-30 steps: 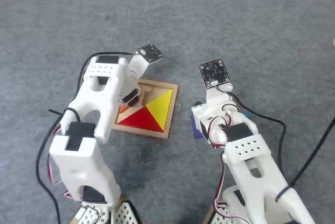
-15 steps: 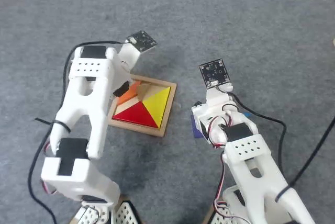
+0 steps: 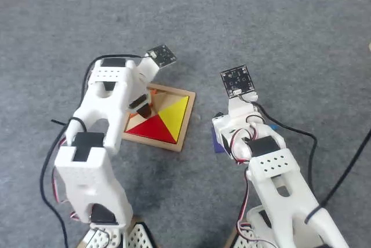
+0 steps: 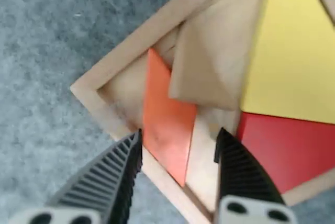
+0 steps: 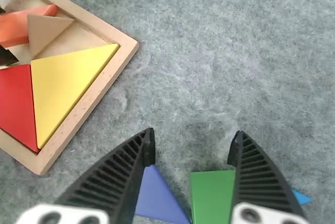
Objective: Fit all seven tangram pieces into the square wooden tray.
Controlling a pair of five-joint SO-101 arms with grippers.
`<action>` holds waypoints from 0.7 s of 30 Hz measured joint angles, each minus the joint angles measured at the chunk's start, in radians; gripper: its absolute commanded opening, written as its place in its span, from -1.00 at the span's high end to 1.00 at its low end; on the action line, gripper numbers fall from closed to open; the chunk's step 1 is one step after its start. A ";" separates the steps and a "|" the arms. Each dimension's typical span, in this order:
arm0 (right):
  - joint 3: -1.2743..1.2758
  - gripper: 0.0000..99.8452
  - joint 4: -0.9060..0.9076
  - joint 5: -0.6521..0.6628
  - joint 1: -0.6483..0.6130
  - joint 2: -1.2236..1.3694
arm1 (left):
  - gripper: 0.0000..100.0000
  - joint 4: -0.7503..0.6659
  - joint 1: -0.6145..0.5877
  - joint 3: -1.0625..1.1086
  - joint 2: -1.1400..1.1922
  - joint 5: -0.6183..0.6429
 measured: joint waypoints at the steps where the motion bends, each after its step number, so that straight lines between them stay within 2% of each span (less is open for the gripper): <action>1: 0.000 0.52 0.000 0.000 0.000 0.000 | 0.56 -0.003 -0.003 -0.003 0.005 -0.005; 7: 0.000 0.52 0.000 0.000 0.000 0.000 | 0.56 -0.008 -0.008 -0.011 0.015 -0.051; 21: 0.000 0.52 0.000 0.000 0.000 0.000 | 0.55 -0.008 -0.009 -0.038 0.031 -0.066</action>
